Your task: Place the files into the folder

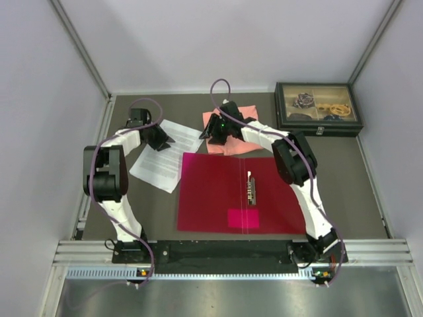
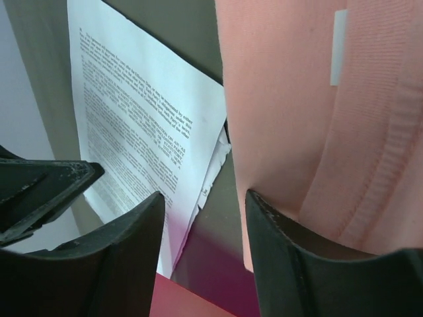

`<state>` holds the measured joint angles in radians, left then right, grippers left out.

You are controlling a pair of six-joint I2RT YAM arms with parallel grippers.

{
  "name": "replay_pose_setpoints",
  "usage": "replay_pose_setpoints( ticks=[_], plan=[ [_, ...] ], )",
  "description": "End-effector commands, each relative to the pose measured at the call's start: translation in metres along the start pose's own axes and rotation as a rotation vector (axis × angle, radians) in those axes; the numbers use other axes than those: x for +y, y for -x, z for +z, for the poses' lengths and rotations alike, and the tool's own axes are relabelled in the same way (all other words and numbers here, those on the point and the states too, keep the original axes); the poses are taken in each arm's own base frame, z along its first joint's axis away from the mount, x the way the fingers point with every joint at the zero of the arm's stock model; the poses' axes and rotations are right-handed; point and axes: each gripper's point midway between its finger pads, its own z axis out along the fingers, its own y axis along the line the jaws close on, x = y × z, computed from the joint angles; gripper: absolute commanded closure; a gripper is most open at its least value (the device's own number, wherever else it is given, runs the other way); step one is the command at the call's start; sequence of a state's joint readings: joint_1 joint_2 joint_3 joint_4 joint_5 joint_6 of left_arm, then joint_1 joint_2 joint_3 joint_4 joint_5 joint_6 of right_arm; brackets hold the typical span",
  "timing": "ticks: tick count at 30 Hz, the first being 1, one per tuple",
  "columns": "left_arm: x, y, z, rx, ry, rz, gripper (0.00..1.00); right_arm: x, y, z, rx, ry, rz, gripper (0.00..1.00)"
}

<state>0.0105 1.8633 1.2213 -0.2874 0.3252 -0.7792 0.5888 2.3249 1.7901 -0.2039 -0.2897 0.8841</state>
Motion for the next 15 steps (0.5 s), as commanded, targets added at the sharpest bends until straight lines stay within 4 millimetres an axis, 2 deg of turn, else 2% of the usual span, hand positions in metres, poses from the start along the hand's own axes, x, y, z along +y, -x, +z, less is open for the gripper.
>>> replay_pose_setpoints(
  ticks=[1,6,12,15],
  plan=[
    [-0.009,0.012,0.005,-0.039,-0.056,0.017,0.64,0.044,0.017,0.005,-0.044,0.150,0.011,0.51],
    [0.003,0.008,0.016,-0.024,-0.037,-0.011,0.66,0.035,0.009,0.019,-0.024,0.151,0.041,0.54],
    [0.017,-0.002,0.028,0.004,-0.014,-0.023,0.68,0.026,0.004,0.033,-0.015,0.157,0.067,0.64],
    [0.025,-0.006,0.033,0.017,0.007,-0.028,0.69,0.021,0.002,0.037,-0.011,0.147,0.087,0.64]
  ],
)
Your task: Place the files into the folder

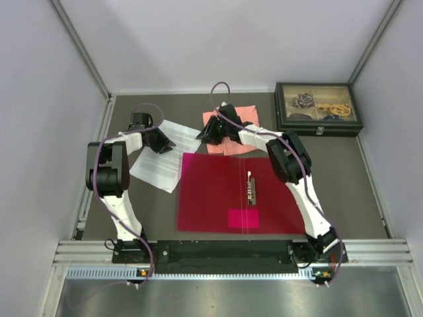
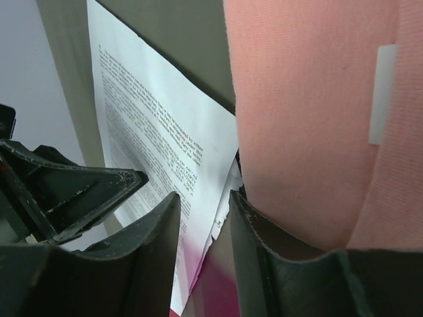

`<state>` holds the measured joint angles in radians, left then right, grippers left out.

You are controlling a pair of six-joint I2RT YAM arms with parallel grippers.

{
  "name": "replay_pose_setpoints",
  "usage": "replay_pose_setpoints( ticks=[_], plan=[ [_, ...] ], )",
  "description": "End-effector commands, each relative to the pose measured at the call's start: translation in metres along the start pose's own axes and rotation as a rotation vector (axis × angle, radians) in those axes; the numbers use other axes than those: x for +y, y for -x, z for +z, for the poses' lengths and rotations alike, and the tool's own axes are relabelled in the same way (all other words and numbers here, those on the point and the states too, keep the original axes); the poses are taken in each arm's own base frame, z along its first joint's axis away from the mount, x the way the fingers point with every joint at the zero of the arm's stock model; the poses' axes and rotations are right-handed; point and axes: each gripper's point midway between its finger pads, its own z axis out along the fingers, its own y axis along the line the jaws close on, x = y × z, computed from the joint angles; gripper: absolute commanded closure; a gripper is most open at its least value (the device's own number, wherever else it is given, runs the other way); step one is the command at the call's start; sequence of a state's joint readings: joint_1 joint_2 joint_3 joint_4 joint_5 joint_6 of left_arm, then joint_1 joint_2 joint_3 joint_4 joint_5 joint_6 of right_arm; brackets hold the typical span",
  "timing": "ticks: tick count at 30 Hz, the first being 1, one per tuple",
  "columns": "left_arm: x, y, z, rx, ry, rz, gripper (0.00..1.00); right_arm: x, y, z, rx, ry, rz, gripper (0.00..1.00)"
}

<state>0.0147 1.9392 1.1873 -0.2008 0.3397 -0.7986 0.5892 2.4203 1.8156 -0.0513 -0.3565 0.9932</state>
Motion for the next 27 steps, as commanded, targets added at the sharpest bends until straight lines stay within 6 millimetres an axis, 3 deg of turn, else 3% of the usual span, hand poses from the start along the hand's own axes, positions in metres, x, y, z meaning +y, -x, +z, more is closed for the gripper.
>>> replay_pose_setpoints(
  ticks=[1,9,15,17,21,27],
  plan=[
    [0.007,0.001,0.007,0.000,0.000,0.003,0.69,0.012,0.001,0.011,-0.017,0.040,0.008,0.64],
    [0.013,-0.006,0.014,0.029,0.011,-0.005,0.69,0.008,-0.012,0.025,-0.004,0.020,0.016,0.64],
    [0.016,-0.009,0.013,0.038,0.017,-0.001,0.70,0.031,-0.020,0.033,-0.016,0.116,-0.019,0.68],
    [0.018,-0.009,0.012,0.036,0.025,0.004,0.70,0.038,-0.018,0.031,-0.033,0.138,-0.045,0.74],
    [0.016,-0.007,0.010,0.034,0.020,0.012,0.70,0.045,-0.011,0.024,-0.061,0.138,-0.112,0.73],
    [0.015,-0.009,0.009,0.037,0.018,0.022,0.70,0.051,0.006,0.011,-0.129,0.078,-0.241,0.64]
  ],
)
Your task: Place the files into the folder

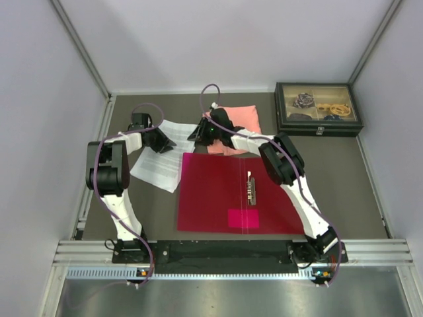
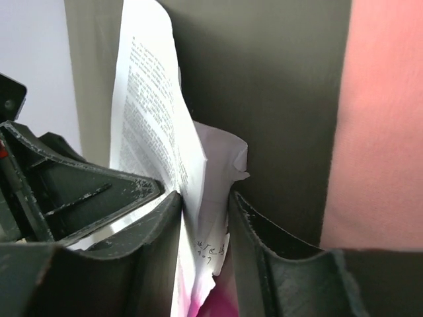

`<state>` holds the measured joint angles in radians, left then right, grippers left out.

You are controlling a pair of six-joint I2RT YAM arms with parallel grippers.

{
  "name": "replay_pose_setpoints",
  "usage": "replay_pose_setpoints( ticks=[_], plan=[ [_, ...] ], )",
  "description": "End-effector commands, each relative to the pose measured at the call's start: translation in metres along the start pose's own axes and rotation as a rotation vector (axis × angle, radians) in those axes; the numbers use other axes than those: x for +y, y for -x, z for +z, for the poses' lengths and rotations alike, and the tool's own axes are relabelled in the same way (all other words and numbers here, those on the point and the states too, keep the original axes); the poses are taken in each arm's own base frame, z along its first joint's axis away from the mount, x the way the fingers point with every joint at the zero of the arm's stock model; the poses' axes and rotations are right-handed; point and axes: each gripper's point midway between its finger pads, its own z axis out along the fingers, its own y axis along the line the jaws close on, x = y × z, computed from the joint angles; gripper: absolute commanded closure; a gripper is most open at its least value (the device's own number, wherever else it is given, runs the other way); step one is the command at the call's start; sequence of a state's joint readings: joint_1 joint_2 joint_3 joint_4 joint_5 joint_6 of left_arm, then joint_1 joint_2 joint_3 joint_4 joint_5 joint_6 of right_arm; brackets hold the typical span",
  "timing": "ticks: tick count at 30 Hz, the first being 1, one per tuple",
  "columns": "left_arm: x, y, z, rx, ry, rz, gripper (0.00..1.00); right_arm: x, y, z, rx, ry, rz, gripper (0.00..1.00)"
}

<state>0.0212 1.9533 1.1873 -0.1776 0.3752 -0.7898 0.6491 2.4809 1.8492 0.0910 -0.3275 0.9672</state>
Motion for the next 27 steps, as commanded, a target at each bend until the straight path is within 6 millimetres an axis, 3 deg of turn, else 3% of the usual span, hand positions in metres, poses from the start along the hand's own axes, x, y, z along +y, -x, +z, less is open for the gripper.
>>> replay_pose_setpoints(
  ticks=[1,7,15,21,27],
  plan=[
    [0.017,-0.008,0.005,0.021,0.046,0.017,0.70,0.032,0.029,-0.013,-0.095,-0.008,-0.162,0.63],
    [0.019,-0.011,0.003,0.026,0.048,0.022,0.70,0.038,0.038,-0.003,-0.104,0.009,-0.195,0.59],
    [0.023,-0.013,0.005,0.034,0.057,0.033,0.70,0.045,0.050,-0.006,-0.130,0.007,-0.248,0.59],
    [0.021,-0.013,0.006,0.039,0.047,0.034,0.70,0.046,0.034,0.008,-0.070,0.058,-0.222,0.63],
    [0.020,-0.012,0.005,0.038,0.049,0.045,0.70,0.048,0.033,0.010,-0.075,0.082,-0.227,0.65]
  ],
)
